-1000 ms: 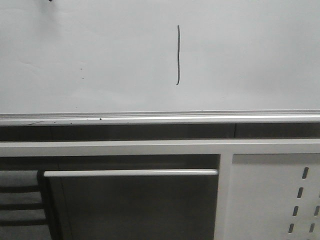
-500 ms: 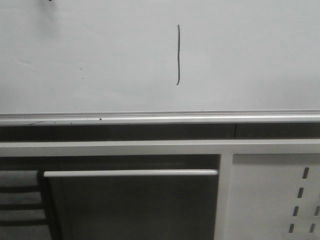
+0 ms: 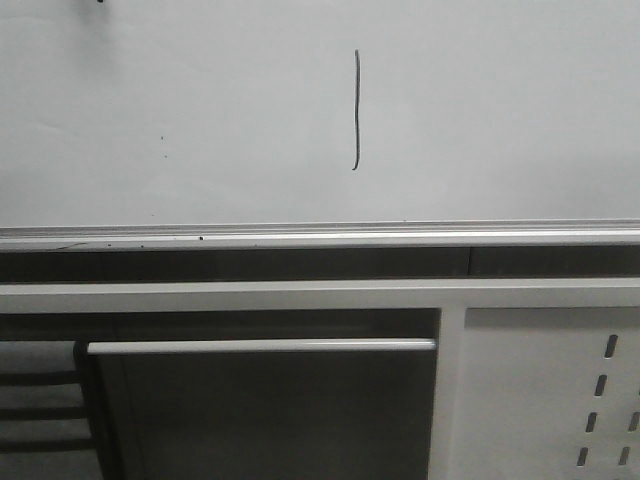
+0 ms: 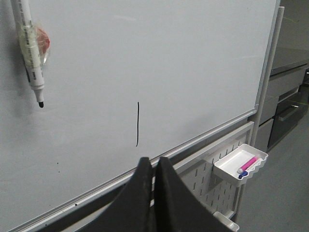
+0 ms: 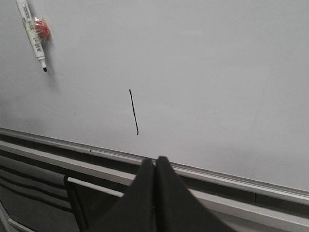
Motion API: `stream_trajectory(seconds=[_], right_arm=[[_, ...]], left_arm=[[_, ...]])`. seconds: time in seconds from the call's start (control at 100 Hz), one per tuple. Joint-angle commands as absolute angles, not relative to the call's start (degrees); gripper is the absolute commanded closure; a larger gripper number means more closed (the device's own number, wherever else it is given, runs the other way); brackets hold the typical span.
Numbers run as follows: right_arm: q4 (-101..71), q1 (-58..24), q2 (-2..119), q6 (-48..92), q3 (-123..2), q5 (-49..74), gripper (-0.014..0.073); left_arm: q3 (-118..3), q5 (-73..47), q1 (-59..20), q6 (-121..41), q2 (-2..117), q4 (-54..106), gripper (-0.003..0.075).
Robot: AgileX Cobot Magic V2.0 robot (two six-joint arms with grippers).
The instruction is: Write number 1 on whiteboard
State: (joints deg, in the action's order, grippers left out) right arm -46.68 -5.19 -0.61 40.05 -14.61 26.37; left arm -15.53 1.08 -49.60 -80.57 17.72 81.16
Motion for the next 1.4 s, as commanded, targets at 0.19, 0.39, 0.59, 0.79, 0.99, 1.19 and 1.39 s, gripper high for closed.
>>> stream_trajectory(seconds=[0.19,0.39,0.59,0.79,0.99,1.19,1.39], right_arm=[[-48.1,-4.9,-0.4,40.3,-15.9,23.4,0.0659],[-48.1,-4.9,-0.4,40.3,-15.9,23.4,0.0659],[-48.1,-4.9,-0.4,40.3,-15.9,23.4,0.0659],[-48.1,-4.9,-0.4,40.3,-15.9,23.4,0.0659],[-48.1,-4.9,-0.4,40.3,-15.9,23.4,0.0659],[-48.1,-4.9,-0.3,40.3,-15.9,23.4,0.0659],[-48.1,-4.9,-0.3,40.3,-15.9,23.4,0.0659]], left_arm=[[-17.0,1.0,-49.5,-80.5,18.1,81.5,0.0741],[-16.4,6.8,-47.1,-64.1,18.2,65.7,0.0741],[-12.8,4.2,-33.6,-21.9,17.5,20.7,0.0741],[-9.2,0.5,-21.6,-11.7,9.5,9.7,0.0741],[-1.4,0.5,-12.1,-8.7,1.0,8.5,0.0741],[2.5,-1.8,-7.5,-8.4,-1.5,8.4,0.0741],[2.5,-2.2,-6.7,-8.4,-1.5,8.1,0.0741]])
